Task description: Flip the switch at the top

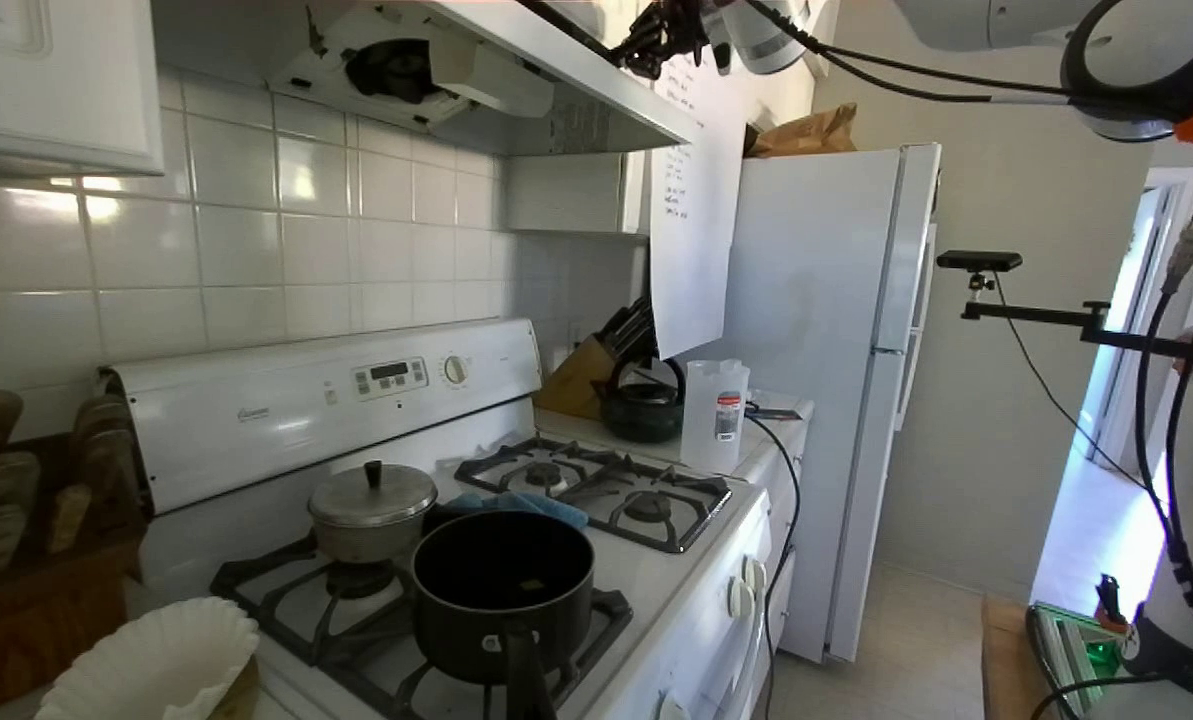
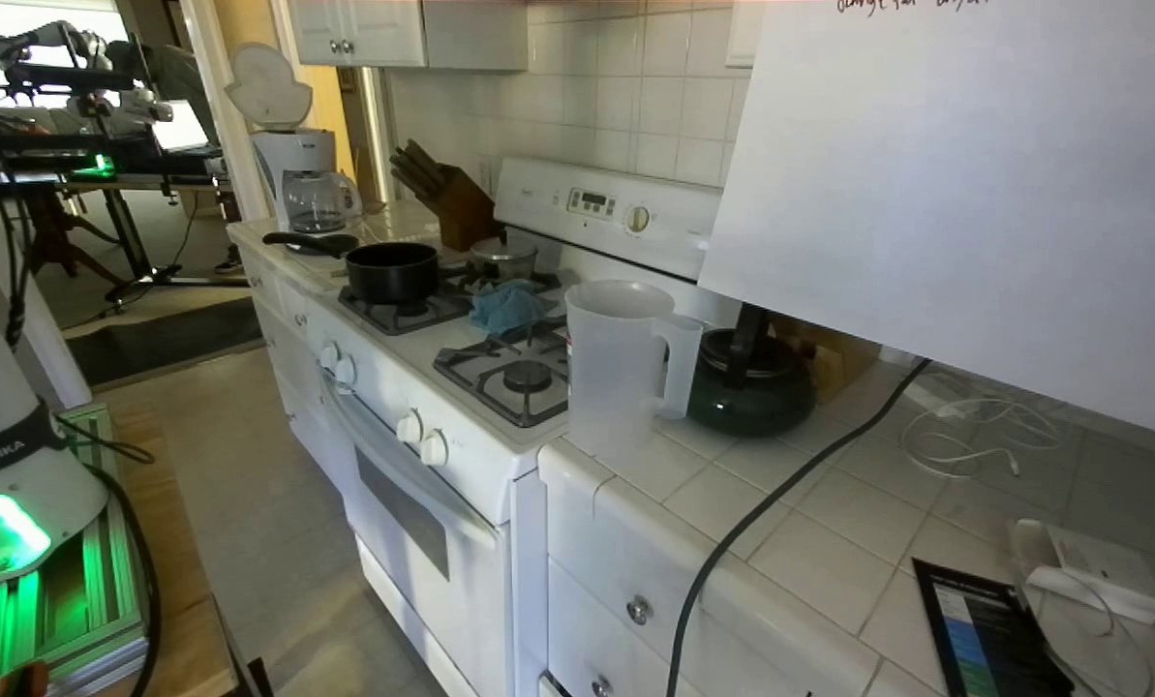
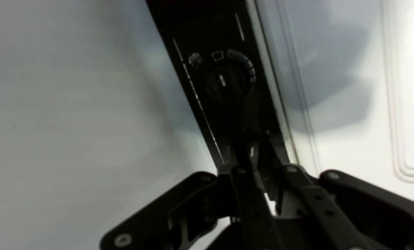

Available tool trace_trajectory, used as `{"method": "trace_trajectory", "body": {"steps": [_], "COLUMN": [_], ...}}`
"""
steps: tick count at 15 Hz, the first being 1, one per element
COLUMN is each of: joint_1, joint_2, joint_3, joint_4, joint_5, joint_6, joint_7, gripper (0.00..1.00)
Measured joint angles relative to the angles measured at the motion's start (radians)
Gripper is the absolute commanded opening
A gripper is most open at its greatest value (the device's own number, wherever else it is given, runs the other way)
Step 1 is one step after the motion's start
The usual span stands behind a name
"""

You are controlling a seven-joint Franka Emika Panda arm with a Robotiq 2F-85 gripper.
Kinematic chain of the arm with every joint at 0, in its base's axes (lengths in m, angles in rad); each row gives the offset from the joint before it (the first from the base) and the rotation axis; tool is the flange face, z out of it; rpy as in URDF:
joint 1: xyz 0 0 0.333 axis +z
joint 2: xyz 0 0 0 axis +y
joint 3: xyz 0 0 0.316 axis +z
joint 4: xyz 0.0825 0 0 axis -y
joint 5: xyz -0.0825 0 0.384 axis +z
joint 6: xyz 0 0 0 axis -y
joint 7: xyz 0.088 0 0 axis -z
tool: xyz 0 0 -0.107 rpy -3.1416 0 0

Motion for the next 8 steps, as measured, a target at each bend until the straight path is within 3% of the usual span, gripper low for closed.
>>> {"method": "trace_trajectory", "body": {"steps": [8], "joint_1": [0.167], "joint_2": [0.021], "joint_3": [-0.206], "joint_4": [0.04], "joint_5": [-0.147], "joint_6": [-0.067], "joint_7": [0.443], "gripper": [0.03]}}
